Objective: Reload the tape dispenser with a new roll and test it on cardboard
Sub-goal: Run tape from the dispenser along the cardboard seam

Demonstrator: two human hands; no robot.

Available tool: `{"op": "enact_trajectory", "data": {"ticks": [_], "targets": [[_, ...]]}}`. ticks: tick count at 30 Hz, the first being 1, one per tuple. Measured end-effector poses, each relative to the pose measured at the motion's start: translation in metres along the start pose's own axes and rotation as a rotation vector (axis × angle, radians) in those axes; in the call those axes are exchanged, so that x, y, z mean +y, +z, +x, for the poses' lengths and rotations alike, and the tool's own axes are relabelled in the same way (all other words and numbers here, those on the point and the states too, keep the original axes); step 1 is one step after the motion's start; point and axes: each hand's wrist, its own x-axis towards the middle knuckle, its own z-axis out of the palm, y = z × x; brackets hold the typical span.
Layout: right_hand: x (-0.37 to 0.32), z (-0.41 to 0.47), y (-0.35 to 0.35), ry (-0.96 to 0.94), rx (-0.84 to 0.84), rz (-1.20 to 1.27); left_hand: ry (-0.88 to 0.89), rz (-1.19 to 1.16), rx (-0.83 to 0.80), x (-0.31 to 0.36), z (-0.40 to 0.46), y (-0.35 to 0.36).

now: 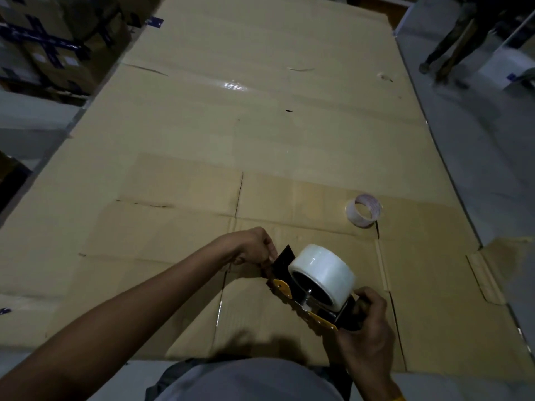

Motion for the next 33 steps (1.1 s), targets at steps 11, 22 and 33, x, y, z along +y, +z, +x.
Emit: {"op": "enact_trajectory", "data": {"ticks": [11, 22, 33], "targets": [[0.012, -0.022, 0.004, -0.224, 0.149, 0.040, 0.078, -0.007, -0.146, 0.013, -0.008, -0.014], [0.023, -0.017, 0.006, -0.250, 0.101, -0.072, 0.140, 0.047, -0.066, 0.029, -0.013, -0.010], [0.023, -0.011, -0.004, -0.038, -0.177, -0.026, 0.162, 0.077, 0.060, 0.043, 0.007, 0.009]]}}
